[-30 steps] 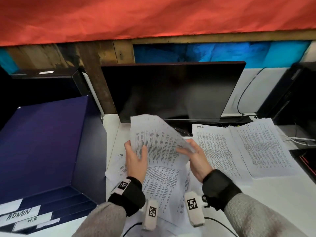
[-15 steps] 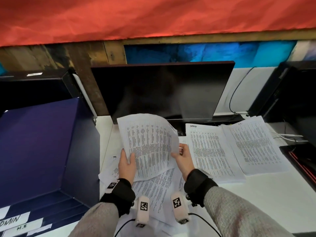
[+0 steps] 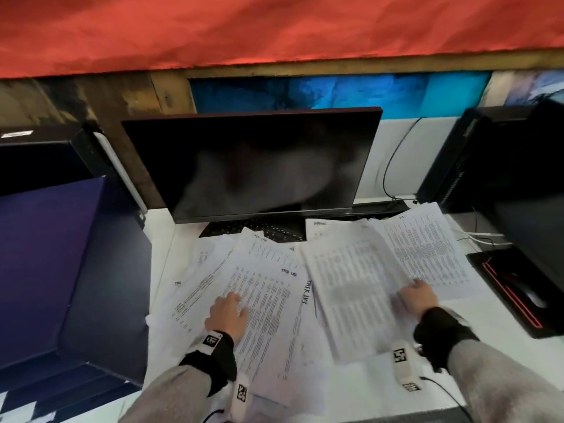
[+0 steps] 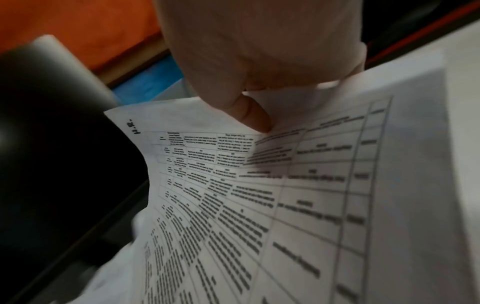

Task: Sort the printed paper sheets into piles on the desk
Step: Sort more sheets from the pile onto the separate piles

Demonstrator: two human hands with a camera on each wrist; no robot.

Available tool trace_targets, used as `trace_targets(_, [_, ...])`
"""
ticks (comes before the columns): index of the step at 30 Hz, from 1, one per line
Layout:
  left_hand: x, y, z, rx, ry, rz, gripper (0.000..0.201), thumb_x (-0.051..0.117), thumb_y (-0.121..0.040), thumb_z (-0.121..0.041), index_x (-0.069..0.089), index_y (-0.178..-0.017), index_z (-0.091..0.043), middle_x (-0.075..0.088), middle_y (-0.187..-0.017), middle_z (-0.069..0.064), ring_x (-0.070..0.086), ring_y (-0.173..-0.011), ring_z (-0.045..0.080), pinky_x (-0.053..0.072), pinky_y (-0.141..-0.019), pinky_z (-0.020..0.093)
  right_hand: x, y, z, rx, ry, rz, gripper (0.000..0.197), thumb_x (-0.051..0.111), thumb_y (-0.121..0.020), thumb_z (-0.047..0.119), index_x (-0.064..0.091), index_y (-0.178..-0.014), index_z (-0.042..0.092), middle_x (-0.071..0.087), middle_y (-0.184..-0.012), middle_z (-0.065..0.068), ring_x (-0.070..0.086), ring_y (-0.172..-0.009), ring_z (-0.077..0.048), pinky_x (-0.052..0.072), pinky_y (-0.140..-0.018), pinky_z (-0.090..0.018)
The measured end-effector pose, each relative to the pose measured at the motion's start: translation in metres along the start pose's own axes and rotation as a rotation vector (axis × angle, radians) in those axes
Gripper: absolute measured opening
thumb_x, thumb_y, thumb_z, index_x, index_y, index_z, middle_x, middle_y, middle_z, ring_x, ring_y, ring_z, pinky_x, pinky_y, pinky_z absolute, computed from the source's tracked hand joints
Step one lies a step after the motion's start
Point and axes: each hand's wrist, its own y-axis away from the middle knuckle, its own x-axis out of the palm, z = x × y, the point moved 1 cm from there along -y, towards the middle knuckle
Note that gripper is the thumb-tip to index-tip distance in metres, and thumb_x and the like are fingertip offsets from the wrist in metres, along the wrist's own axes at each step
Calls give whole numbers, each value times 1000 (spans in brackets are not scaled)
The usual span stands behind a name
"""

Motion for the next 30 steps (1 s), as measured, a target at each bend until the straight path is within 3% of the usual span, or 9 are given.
trace_targets(4, [17,6,11,-9,-278,21,38,47,-95,-33,39,-131,-24,37,-135,5,41,-123,22,43,-95,38,-67,-40,-43,162,121,-93,45,50,-92,7,41,-133,-8,47,-135,-29,46,-124,-43,34,-105,-40])
trace_targets(9, [23,4,14,-9,-213,-20,38,51,-92,-29,42,-129,-24,36,-137,4,41,-122,21,42,-96,37,-118,-112,-96,318,216,-104,61,72,-62,8,54,-120,-3,66,-85,-28,63,-90,-41,48,-93,-51])
trace_targets(11, [23,4,15,-14,-172,-26,40,53,-91,-28,44,-129,-24,36,-136,5,42,-121,22,42,-97,38,-124,-140,-110,356,322,-90,76,71,-55,9,48,-127,1,66,-97,-29,59,-106,-42,44,-99,-54])
trace_targets(13, [22,4,15,-35,-152,-40,42,55,-90,-27,44,-130,-24,37,-136,6,42,-121,24,42,-97,39,-122,-116,-86,375,429,-180,83,68,-65,17,32,-138,4,54,-126,-27,42,-127,-40,27,-109,-59])
trace_targets(15, [17,6,16,-110,-166,-81,48,59,-87,-29,42,-132,-24,38,-136,7,42,-122,25,41,-99,40,-107,-93,-58,249,496,-268,72,59,-82,24,25,-143,7,33,-145,-23,27,-136,-37,11,-112,-63])
trace_targets(17, [11,7,22,-204,-176,-129,56,62,-85,-36,39,-135,-22,38,-136,8,40,-123,26,39,-100,42,-81,-74,-31,54,482,-260,62,53,-89,25,27,-144,12,31,-147,-21,28,-135,-37,17,-111,-59])
trace_targets(23, [3,4,49,-316,-185,-121,86,67,-71,-63,34,-136,-19,35,-134,12,36,-122,30,37,-98,44,63,-2,10,-481,168,181,25,50,-87,1,65,-106,6,63,-109,-18,60,-95,-29,44,-81,-29])
trace_targets(26, [0,1,55,-321,-156,-106,89,72,-66,-63,35,-134,-20,35,-132,10,36,-122,30,36,-99,46,126,40,12,-398,93,459,26,45,-90,5,64,-106,11,66,-94,-5,61,-78,-18,49,-70,-22])
trace_targets(30, [-7,-2,59,-368,-136,-68,83,77,-61,-58,39,-124,-21,45,-126,8,44,-118,30,35,-99,46,172,59,3,-209,79,631,40,49,-87,13,50,-128,10,60,-117,-13,60,-95,-26,49,-86,-35])
